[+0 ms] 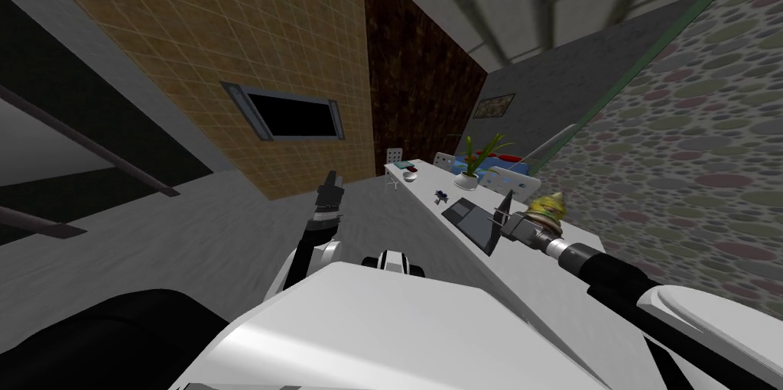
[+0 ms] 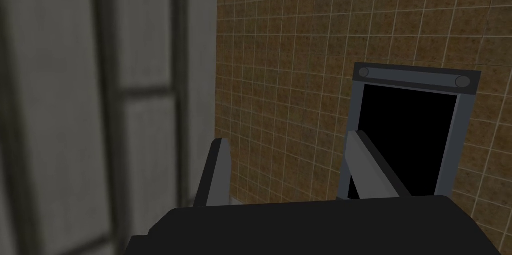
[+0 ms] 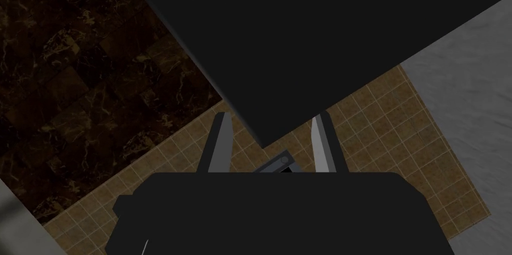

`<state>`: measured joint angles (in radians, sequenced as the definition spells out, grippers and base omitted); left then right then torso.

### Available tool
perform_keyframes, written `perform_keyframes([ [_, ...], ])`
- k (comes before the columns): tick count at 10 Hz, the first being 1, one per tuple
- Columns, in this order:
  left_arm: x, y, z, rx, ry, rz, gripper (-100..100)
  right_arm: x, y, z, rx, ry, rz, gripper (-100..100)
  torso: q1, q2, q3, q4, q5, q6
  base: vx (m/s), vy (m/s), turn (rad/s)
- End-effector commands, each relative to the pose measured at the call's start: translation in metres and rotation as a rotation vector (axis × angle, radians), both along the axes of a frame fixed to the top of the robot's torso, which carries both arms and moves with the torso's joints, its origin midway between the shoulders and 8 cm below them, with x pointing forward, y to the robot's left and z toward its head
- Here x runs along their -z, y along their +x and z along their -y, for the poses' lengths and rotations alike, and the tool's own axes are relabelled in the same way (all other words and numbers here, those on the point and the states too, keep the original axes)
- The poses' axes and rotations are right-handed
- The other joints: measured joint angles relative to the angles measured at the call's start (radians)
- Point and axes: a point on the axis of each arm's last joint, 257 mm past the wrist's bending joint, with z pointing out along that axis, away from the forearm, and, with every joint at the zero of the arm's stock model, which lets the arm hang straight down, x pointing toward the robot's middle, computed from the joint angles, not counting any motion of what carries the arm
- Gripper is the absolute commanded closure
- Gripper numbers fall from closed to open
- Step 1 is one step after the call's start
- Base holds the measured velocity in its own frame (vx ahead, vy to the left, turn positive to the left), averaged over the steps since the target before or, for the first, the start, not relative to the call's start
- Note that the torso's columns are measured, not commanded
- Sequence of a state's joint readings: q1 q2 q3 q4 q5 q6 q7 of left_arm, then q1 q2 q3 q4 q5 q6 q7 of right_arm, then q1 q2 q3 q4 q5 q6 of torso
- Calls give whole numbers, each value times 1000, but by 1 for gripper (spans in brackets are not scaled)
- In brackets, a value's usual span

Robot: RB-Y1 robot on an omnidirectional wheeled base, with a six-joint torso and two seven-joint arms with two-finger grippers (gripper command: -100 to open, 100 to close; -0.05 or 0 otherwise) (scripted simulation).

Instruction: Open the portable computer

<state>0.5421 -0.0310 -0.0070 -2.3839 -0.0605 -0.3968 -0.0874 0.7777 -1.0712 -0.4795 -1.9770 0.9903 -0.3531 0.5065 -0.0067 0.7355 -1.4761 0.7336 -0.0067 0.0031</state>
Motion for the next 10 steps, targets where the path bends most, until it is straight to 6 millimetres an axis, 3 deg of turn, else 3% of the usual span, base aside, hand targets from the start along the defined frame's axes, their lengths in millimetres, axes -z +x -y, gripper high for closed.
perform_keyframes([
  [1, 0, 0, 0, 0, 0, 0, 0, 1, -1, 2, -7, -10, -20, 100, 0, 2, 1, 1, 1, -2, 33, 39, 4],
  [10, 0, 0, 0, 0, 0, 0, 0, 45, -44, 25, -88, -207, -287, 100, 0, 1, 1, 1, 0, 1, 140, 90, -89],
])
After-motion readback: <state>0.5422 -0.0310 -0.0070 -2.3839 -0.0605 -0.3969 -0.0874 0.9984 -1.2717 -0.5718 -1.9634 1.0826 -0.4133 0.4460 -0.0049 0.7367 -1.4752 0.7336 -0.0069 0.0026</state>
